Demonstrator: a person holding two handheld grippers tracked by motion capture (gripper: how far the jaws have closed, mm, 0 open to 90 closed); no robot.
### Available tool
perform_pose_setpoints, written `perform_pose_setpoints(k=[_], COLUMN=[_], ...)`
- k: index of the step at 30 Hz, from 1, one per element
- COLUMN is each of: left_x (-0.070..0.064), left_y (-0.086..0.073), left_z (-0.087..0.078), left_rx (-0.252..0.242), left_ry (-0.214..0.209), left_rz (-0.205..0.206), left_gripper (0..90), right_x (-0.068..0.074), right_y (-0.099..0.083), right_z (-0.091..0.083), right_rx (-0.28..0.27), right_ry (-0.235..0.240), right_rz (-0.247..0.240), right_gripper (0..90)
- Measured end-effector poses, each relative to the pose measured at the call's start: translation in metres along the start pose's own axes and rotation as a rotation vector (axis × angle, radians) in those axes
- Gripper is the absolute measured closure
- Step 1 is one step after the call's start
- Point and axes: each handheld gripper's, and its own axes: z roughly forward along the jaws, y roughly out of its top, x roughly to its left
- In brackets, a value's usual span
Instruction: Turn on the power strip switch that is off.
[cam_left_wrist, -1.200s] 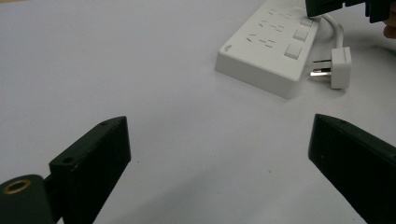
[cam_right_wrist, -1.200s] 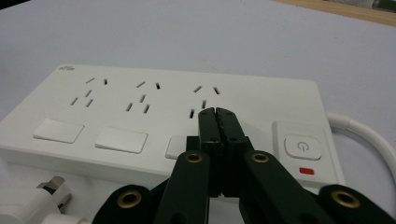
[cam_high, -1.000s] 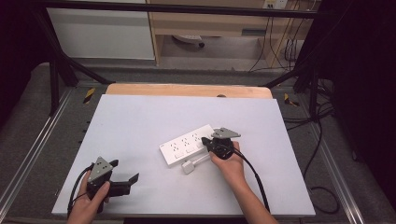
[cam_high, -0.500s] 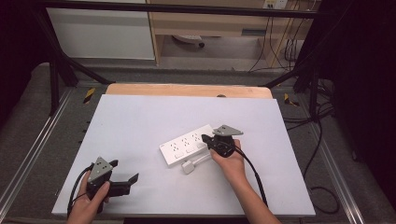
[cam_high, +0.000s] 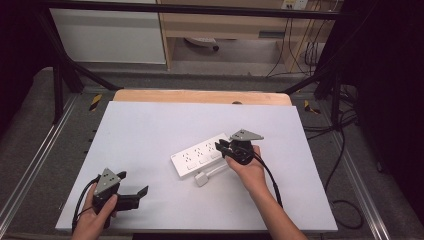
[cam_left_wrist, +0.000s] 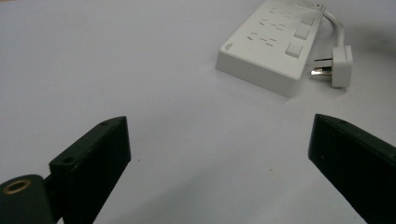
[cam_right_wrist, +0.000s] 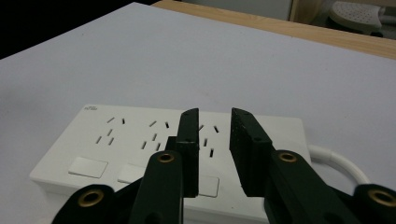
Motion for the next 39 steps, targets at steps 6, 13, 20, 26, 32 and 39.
perform_pose_setpoints(k=[6, 13, 20, 26, 32, 39], left_x=[0.000, 0.000, 0.000, 0.000, 0.000, 0.000], left_y=[0.000, 0.000, 0.000, -0.001, -0.001, -0.001], left_z=[0.000, 0.000, 0.000, 0.000, 0.000, 0.000], left_rx=[0.000, 0.000, 0.000, -0.001, 0.001, 0.002], left_ry=[0.002, 0.003, 0.003, 0.003, 0.002, 0.002], left_rz=[-0.003, -0.004, -0.005, -0.006, -0.005, -0.005], left_gripper=[5.8, 5.8, 5.9, 5.9, 5.9, 5.8], right_x=[-0.002, -0.006, -0.007, -0.010, -0.014, -0.020], right_y=[0.010, 0.021, 0.029, 0.032, 0.036, 0.038], right_z=[-0.005, -0.013, -0.021, -0.027, -0.036, -0.051], right_rx=[0.000, -0.034, -0.030, -0.039, -0.061, -0.074], right_ry=[-0.017, -0.042, -0.058, -0.074, -0.069, -0.050], right_rz=[-0.002, -0.004, -0.023, -0.021, -0.008, -0.012], right_gripper=[49.9, 30.3, 17.3, 9.3, 3.8, 3.5])
